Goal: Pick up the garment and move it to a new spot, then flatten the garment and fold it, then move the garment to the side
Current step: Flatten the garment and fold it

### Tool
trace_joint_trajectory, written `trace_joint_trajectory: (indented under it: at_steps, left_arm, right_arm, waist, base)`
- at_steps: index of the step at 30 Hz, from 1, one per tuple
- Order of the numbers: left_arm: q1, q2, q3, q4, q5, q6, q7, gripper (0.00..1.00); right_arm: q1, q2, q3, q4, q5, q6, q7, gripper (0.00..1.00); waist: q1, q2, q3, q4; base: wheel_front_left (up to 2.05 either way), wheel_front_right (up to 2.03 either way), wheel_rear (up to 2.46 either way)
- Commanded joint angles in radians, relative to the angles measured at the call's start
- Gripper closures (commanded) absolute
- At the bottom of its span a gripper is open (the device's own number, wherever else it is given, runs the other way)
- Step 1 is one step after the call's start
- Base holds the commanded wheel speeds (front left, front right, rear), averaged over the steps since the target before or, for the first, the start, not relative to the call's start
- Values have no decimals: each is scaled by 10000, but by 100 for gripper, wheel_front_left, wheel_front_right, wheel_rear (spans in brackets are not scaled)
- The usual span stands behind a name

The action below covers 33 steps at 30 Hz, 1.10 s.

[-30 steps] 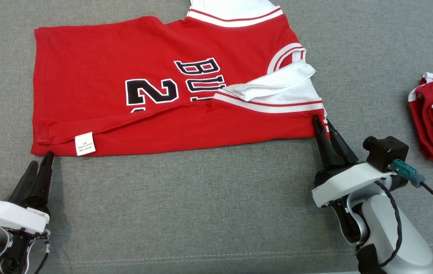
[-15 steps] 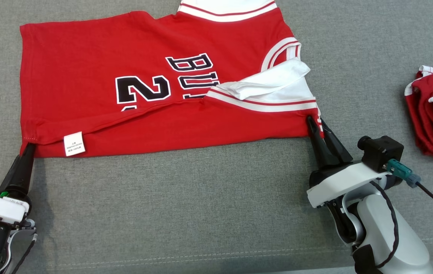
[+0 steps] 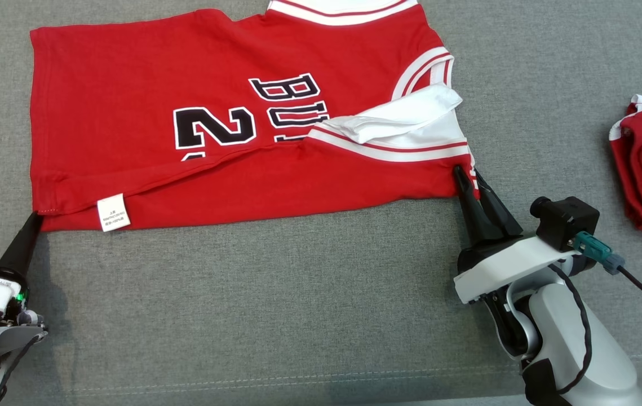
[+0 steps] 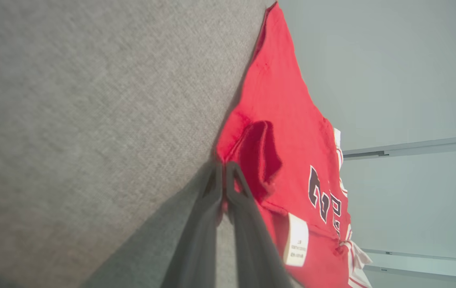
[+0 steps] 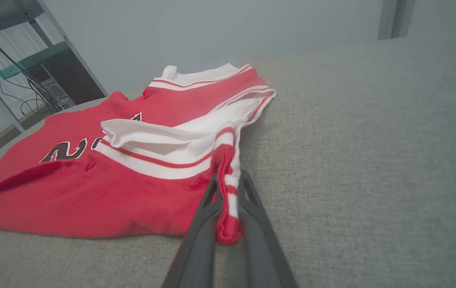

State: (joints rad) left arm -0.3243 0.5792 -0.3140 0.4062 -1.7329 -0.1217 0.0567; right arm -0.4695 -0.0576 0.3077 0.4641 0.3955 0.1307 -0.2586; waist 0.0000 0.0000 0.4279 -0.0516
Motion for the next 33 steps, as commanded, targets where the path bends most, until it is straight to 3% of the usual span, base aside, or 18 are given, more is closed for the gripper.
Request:
trace_joint_trajectory:
  at_steps: [1, 5, 12, 23, 33]
  left_arm:
    - [-81, -137, 496, -400, -207, -90, 292, 100]
    - [90, -477, 1451, -595, -112, -90, 956, 100]
    - [394, -900, 1899, -326, 771, -90, 1197, 100]
    - [979, -1490, 1691, 1302, 1930, -90, -53, 100]
    - [1208, -1659, 1358, 2275, 2273, -90, -952, 100]
  right_arm:
    - [-59, 74, 209, -265, 74, 0, -32, 100]
    - [-73, 74, 158, -234, 71, 0, -32, 100]
    - [95, 74, 77, 85, 108, 0, -32, 100]
    - [745, 74, 13, 1007, 241, 0, -32, 100]
    - [1612, 74, 383, 1417, 415, 0, -32, 100]
  waist:
    - [0, 0, 7, 8]
    - [0, 0, -21, 23]
    - [0, 0, -608, 76]
    - [0, 0, -2244, 37]
    - [0, 0, -2932, -42]
  base:
    - [0, 0, 0]
    - [0, 0, 0]
    - [0, 0, 0]
    - [0, 0, 0]
    - [0, 0, 0]
